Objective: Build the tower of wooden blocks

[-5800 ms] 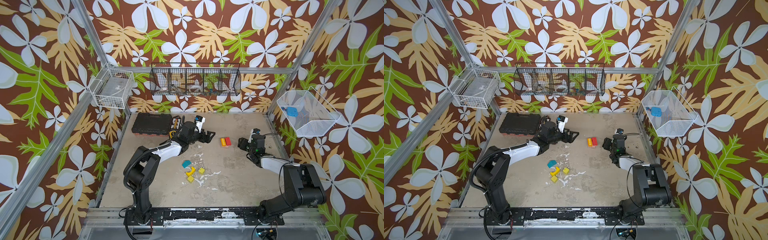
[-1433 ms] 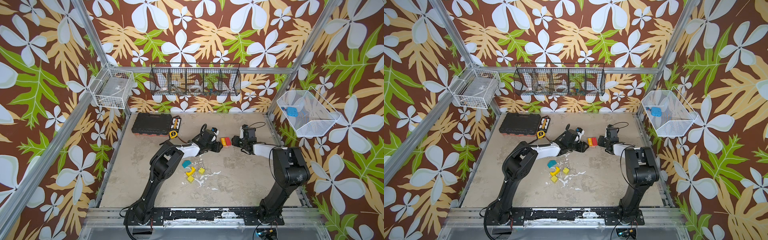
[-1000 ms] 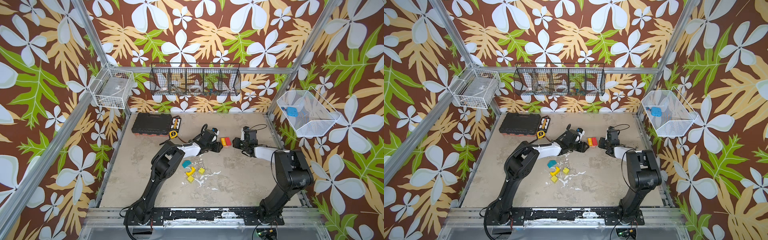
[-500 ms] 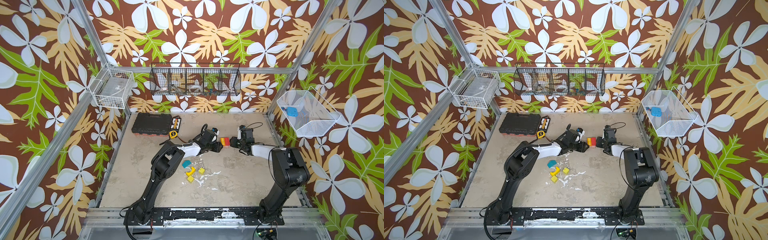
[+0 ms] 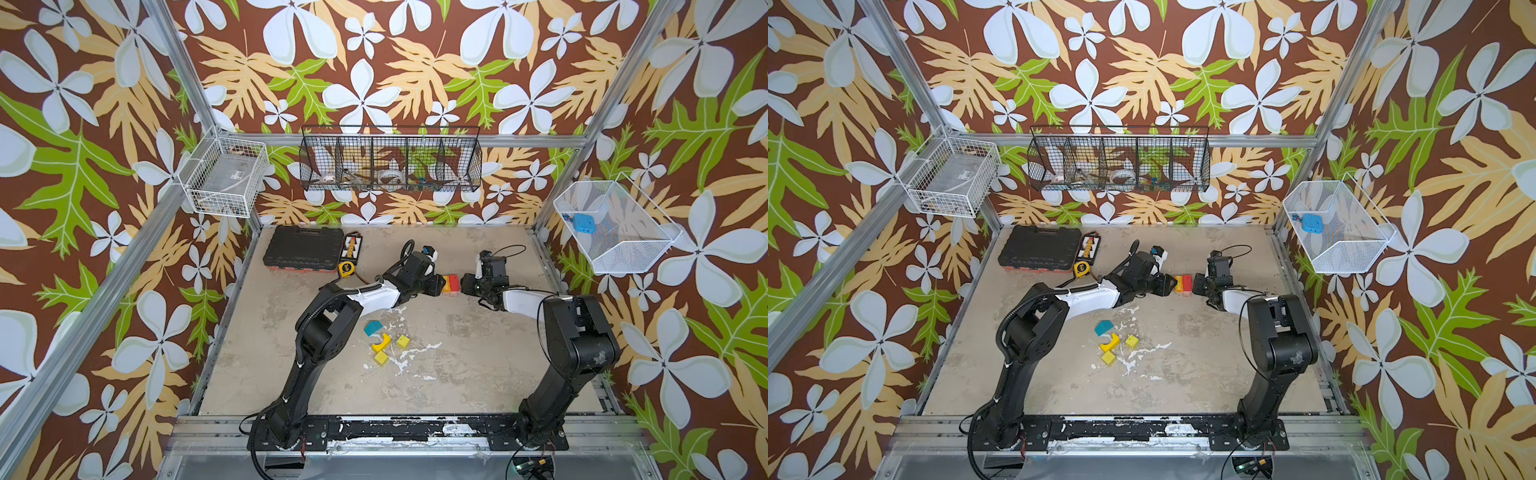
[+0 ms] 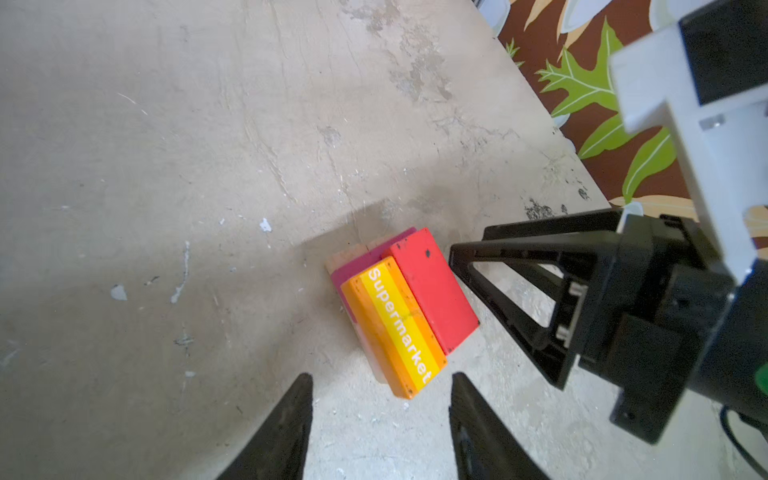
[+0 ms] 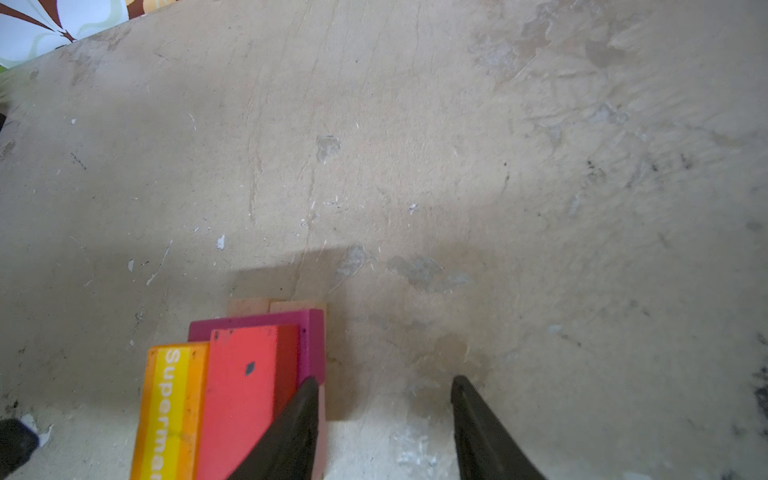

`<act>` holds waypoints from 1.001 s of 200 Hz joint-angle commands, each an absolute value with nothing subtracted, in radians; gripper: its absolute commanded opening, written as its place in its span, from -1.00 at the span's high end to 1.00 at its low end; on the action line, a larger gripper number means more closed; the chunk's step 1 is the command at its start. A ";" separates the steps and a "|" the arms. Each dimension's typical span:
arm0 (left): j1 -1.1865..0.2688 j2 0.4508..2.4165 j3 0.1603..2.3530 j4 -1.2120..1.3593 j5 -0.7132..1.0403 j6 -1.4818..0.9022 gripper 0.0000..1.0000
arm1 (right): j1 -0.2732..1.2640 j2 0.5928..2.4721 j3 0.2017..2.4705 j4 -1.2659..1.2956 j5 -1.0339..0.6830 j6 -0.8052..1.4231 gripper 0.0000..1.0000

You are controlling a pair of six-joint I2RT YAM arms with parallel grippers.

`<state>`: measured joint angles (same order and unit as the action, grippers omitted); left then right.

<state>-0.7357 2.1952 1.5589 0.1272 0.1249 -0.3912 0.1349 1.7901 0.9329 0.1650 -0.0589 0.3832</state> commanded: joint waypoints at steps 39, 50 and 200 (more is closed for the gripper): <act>-0.735 2.277 1.646 0.075 0.042 -0.385 -0.05 | 0.135 1.788 0.935 0.169 -0.050 0.385 -0.04; -0.735 2.281 1.648 0.074 0.033 -0.386 -0.05 | 0.135 1.788 0.935 0.170 -0.052 0.385 -0.05; -0.724 2.319 1.677 0.081 0.061 -0.400 -0.03 | 0.135 1.794 0.942 0.166 -0.056 0.382 -0.04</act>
